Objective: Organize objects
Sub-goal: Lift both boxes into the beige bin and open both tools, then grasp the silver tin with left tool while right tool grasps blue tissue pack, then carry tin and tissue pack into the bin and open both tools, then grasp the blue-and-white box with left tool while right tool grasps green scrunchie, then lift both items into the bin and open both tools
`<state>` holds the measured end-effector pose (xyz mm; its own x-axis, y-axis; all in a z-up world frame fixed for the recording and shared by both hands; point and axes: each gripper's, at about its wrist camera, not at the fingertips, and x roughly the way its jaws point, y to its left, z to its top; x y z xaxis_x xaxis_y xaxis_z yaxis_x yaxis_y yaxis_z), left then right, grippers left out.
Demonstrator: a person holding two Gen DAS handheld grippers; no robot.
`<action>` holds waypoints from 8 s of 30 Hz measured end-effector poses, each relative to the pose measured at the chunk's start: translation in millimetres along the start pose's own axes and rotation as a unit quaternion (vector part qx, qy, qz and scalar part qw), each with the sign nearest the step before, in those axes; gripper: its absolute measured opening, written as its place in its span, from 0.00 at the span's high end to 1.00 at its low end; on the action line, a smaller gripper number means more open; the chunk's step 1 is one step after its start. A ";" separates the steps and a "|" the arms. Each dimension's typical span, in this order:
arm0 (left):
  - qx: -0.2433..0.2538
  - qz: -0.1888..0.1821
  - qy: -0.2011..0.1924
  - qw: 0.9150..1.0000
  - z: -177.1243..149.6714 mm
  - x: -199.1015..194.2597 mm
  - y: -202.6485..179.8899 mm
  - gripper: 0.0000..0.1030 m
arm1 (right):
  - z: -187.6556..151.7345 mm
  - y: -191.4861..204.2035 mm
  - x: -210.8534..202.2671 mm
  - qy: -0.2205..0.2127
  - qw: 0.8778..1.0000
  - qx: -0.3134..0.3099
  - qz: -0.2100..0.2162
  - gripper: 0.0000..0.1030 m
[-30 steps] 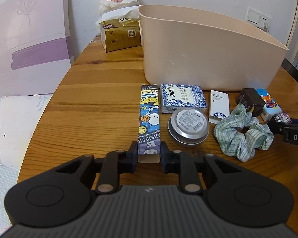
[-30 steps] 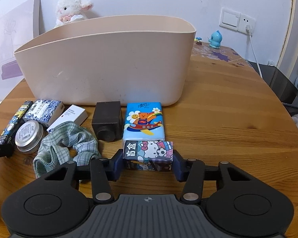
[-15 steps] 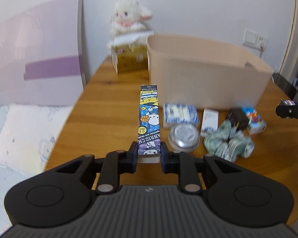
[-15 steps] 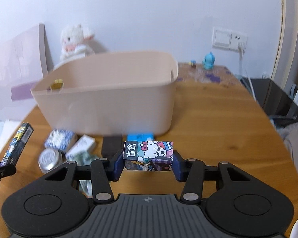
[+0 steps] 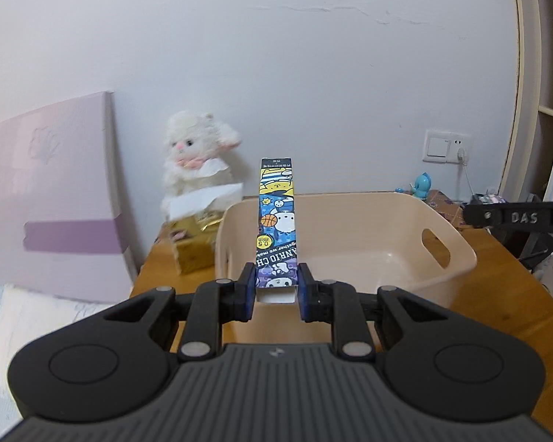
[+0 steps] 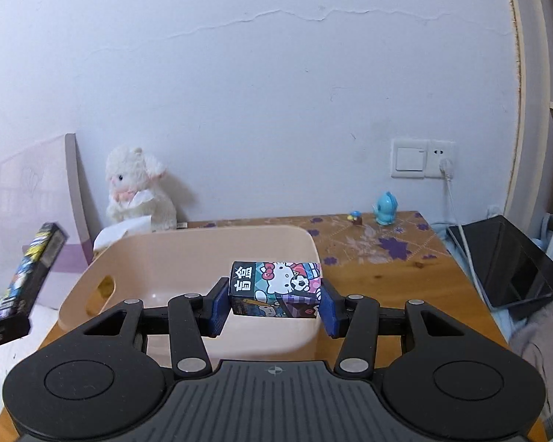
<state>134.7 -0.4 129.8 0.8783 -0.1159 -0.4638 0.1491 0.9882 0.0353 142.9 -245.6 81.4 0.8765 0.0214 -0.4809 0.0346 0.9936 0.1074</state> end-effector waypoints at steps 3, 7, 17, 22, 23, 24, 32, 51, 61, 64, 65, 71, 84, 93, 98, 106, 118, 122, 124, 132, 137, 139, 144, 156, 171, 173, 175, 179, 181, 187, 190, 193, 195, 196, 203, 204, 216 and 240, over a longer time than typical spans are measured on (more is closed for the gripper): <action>0.015 0.013 0.020 1.000 10.2 35.0 -13.6 0.76 | 4.4 5.7 26.6 0.008 1.000 -0.022 -0.021 0.55; 0.009 0.013 0.052 0.999 9.3 76.9 -21.8 0.76 | 2.4 11.4 64.8 0.046 0.998 -0.042 -0.033 0.55; 0.015 0.020 0.126 0.992 -8.9 133.5 -31.0 0.75 | -13.4 18.6 104.1 0.109 0.991 -0.067 -0.030 0.44; -0.008 0.017 0.124 0.992 -5.2 120.3 -20.1 0.29 | -6.8 18.1 87.4 0.100 0.993 -0.064 -0.020 0.27; -0.007 0.016 0.115 0.993 -3.1 112.7 -20.2 0.23 | -5.0 18.3 80.6 0.093 0.993 -0.067 -0.017 0.24; -0.002 0.015 0.105 0.994 -1.9 103.9 -20.0 0.21 | -3.1 19.2 74.3 0.089 0.993 -0.073 -0.016 0.17; 0.002 0.020 0.084 0.996 -4.8 59.0 -8.1 0.15 | -1.2 21.6 24.6 0.071 0.993 -0.092 0.012 0.00; -0.009 -0.015 0.157 0.987 -98.7 41.5 11.9 0.14 | -94.1 -13.8 32.2 0.183 0.980 -0.082 0.006 0.00; -0.029 -0.028 0.192 0.981 -121.6 66.5 10.6 0.14 | -127.2 -14.3 63.2 0.228 0.971 -0.075 0.011 0.00; -0.038 -0.023 0.188 0.981 -123.9 72.1 11.6 0.14 | -128.3 -8.3 66.4 0.216 0.973 -0.086 0.010 0.00; -0.038 -0.020 0.186 0.982 -123.9 73.4 11.9 0.14 | -127.9 -7.2 67.8 0.213 0.973 -0.084 0.011 0.00; -0.033 -0.017 0.180 0.983 -124.1 76.3 12.6 0.16 | -127.3 4.0 73.3 0.199 0.976 -0.092 0.022 0.00; -0.012 -0.010 0.163 0.986 -123.8 74.5 11.6 0.45 | -123.0 11.4 66.7 0.177 0.979 -0.094 0.038 0.45; -0.013 -0.020 0.161 0.987 -127.5 64.4 8.3 0.46 | -120.5 7.1 59.8 0.173 0.981 -0.086 0.031 0.59; -0.018 -0.021 0.150 0.988 -125.0 50.5 7.5 0.46 | -116.2 4.3 40.1 0.164 0.983 -0.075 0.030 0.59; -0.020 -0.013 0.102 0.994 -102.8 16.1 13.2 0.46 | -84.3 0.3 -8.3 0.111 0.991 -0.062 0.045 0.59; -0.009 -0.003 -0.004 1.000 -27.7 -10.3 15.5 0.46 | -5.4 1.1 -37.8 0.002 0.997 -0.046 0.055 0.59; 0.005 0.003 -0.019 1.000 -2.5 7.3 10.2 0.46 | 11.8 5.9 -24.7 -0.012 0.998 -0.040 0.052 0.59; 0.017 0.008 -0.021 1.000 9.0 19.5 7.5 0.46 | 18.2 8.4 -14.4 -0.014 0.998 -0.038 0.048 0.59; 0.020 0.015 0.015 1.000 32.2 82.4 0.0 0.46 | 25.6 14.3 38.5 0.001 0.999 -0.049 0.020 0.59; 0.038 0.023 0.059 0.997 25.4 121.3 -16.2 0.46 | 12.9 12.2 73.2 0.041 0.998 -0.056 0.006 0.59; 0.050 0.025 0.072 0.996 18.6 130.3 -21.9 0.46 | 6.9 10.8 85.2 0.059 0.996 -0.059 0.002 0.59; 0.059 0.024 0.089 0.994 7.3 138.9 -29.6 0.45 | -4.0 8.7 99.6 0.093 0.993 -0.073 0.000 0.59; 0.056 0.014 0.055 0.997 20.6 90.2 -17.5 0.14 | 7.4 7.0 60.4 0.066 0.996 -0.054 0.018 0.04; 0.031 0.025 0.057 0.998 -14.7 12.1 14.7 0.14 | -24.9 6.7 -19.9 0.070 0.995 -0.052 0.041 0.00; 0.026 0.024 0.062 0.997 -25.1 4.7 18.0 0.14 | -39.2 6.4 -24.7 0.080 0.995 -0.048 0.044 0.00; 0.022 0.024 0.070 0.997 -37.1 -0.4 20.9 0.14 | -55.5 7.9 -27.4 0.096 0.993 -0.047 0.052 0.00; 0.016 0.020 0.090 0.996 -60.9 -5.0 24.5 0.14 | -82.0 15.4 -27.9 0.121 0.989 -0.058 0.057 0.00; 0.017 0.020 0.098 0.995 -71.7 -6.3 25.3 0.14 | -93.4 20.0 -26.2 0.133 0.987 -0.064 0.060 0.00; 0.015 0.024 0.121 0.992 -97.0 -2.6 29.6 0.14 | -124.4 38.3 -15.8 0.169 0.978 -0.089 0.079 0.00; 0.017 0.026 0.132 0.991 -104.7 1.9 32.2 0.14 | -134.1 49.2 -12.3 0.180 0.975 -0.093 0.095 0.00; 0.018 0.025 0.141 0.990 -109.7 6.2 33.7 0.14 | -139.9 62.2 -3.8 0.195 0.970 -0.098 0.112 0.00; 0.018 0.024 0.144 0.989 -111.8 9.2 34.4 0.14 | -143.3 70.7 1.2 0.200 0.967 -0.102 0.119 0.00; 0.018 0.023 0.146 0.989 -112.6 10.3 34.3 0.14 | -145.0 74.1 5.2 0.202 0.966 -0.104 0.123 0.00; 0.018 0.019 0.154 0.988 -116.5 20.3 31.8 0.14 | -148.8 80.5 29.1 0.193 0.971 -0.092 0.107 0.38; 0.018 0.017 0.155 0.988 -116.7 22.2 31.0 0.14 | -147.1 78.3 28.9 0.189 0.973 -0.086 0.101 0.53; -0.004 0.007 0.161 0.987 -113.1 58.9 12.7 0.14 | -138.4 45.9 36.2 0.184 0.978 -0.065 0.077 0.79; -0.029 0.005 0.178 0.984 -109.6 101.0 4.3 0.37 | -138.0 35.3 42.6 0.169 0.979 -0.087 0.076 0.87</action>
<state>174.2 3.1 -13.9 0.6637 -0.0730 -0.7444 0.1057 0.9944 -0.0032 115.2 -194.3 -55.4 0.6560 0.1762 -0.7339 -0.1919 0.9794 0.0636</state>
